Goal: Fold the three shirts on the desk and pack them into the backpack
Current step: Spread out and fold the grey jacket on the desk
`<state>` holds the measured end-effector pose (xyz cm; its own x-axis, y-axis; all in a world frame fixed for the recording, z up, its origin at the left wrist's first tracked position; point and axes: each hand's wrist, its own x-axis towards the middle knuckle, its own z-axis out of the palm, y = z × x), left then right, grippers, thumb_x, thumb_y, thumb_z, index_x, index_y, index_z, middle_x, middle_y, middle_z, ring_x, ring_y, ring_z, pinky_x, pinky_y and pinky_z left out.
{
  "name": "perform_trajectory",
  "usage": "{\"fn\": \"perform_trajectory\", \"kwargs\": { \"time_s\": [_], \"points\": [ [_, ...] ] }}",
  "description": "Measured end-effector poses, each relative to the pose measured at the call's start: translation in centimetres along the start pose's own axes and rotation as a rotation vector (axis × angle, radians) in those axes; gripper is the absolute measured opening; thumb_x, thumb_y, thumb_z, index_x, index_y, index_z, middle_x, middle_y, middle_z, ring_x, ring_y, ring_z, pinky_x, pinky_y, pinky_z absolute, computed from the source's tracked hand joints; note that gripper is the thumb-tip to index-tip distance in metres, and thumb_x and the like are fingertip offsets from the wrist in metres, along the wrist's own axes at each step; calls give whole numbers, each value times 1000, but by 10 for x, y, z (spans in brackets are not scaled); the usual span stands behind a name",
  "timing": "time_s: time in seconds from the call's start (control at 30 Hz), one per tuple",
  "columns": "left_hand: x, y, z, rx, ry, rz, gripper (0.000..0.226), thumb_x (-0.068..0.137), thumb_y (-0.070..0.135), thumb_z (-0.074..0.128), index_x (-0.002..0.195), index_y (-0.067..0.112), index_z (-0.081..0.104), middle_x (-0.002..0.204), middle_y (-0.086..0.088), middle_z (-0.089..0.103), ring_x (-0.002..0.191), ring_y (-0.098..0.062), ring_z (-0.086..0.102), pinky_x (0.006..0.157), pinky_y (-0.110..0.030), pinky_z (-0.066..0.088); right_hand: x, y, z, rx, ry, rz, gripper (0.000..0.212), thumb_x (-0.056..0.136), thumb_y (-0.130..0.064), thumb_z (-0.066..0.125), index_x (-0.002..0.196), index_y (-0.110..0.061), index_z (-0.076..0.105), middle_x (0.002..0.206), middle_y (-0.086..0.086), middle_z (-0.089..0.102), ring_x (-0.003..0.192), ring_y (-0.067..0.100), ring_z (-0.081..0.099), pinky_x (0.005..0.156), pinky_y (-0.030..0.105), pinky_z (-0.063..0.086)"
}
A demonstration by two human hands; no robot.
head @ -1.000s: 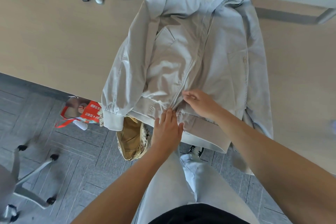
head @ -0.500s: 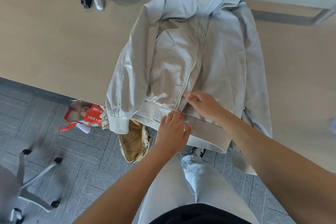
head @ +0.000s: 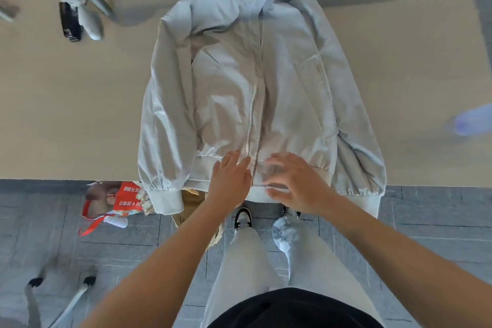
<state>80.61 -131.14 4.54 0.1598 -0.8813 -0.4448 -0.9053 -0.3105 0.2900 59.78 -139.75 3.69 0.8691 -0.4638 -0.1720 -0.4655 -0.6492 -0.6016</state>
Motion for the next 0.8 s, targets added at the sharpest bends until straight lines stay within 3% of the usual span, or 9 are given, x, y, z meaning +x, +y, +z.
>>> {"fn": "perform_trajectory", "kwargs": {
  "time_s": [0.13, 0.3, 0.37, 0.47, 0.57, 0.7, 0.8],
  "points": [
    [3, -15, 0, 44, -47, 62, 51, 106, 25, 39, 157, 22, 39, 168, -9, 25, 156, -28, 18, 124, -54, 24, -13, -19, 30, -179, -83, 25, 50, 88, -68, 53, 118, -36, 78, 164, -2, 38, 158, 20, 19, 128, 54, 12],
    [-5, -28, 0, 68, -45, 138, 51, 106, 28, 42, 156, 21, 40, 167, -9, 28, 156, -30, 21, 123, -54, 25, -18, -33, 51, -292, -26, 182, 68, 89, -61, 53, 144, -21, 61, 168, 1, 33, 158, 22, 20, 128, 49, 2],
    [-11, -31, -2, 85, -44, 149, 52, 106, 30, 43, 157, 21, 39, 167, -10, 29, 155, -30, 21, 122, -54, 25, -22, -41, 54, -253, 23, 235, 71, 91, -58, 51, 148, -16, 54, 167, 0, 34, 157, 20, 22, 129, 47, 7],
    [-21, -36, -6, 92, -92, 139, 53, 106, 31, 42, 158, 22, 35, 169, -10, 24, 156, -30, 19, 123, -56, 23, -31, -55, 52, -112, 186, 331, 63, 94, -45, 63, 145, -8, 56, 164, 2, 38, 149, 22, 31, 125, 51, 26],
    [-29, -38, -12, 94, -154, 155, 57, 107, 34, 41, 161, 24, 29, 171, -9, 17, 158, -30, 14, 125, -56, 21, -39, -70, 49, 56, 312, 469, 63, 96, -38, 68, 148, -8, 52, 165, -3, 35, 147, 21, 36, 117, 45, 41],
    [-36, -26, -26, 106, -182, 180, 60, 107, 39, 40, 163, 25, 23, 172, -10, 13, 158, -31, 12, 126, -55, 18, -41, -84, 40, 187, 512, 554, 59, 95, -40, 67, 146, -13, 55, 162, -11, 37, 147, 11, 40, 108, 39, 49],
    [-40, -7, -41, 34, -55, 219, 58, 108, 39, 41, 162, 24, 27, 168, -12, 25, 155, -33, 23, 123, -51, 22, -43, -92, 27, 248, 639, 589, 50, 93, -46, 67, 136, -22, 62, 157, -15, 42, 145, 7, 42, 106, 35, 48]
  ]
}}
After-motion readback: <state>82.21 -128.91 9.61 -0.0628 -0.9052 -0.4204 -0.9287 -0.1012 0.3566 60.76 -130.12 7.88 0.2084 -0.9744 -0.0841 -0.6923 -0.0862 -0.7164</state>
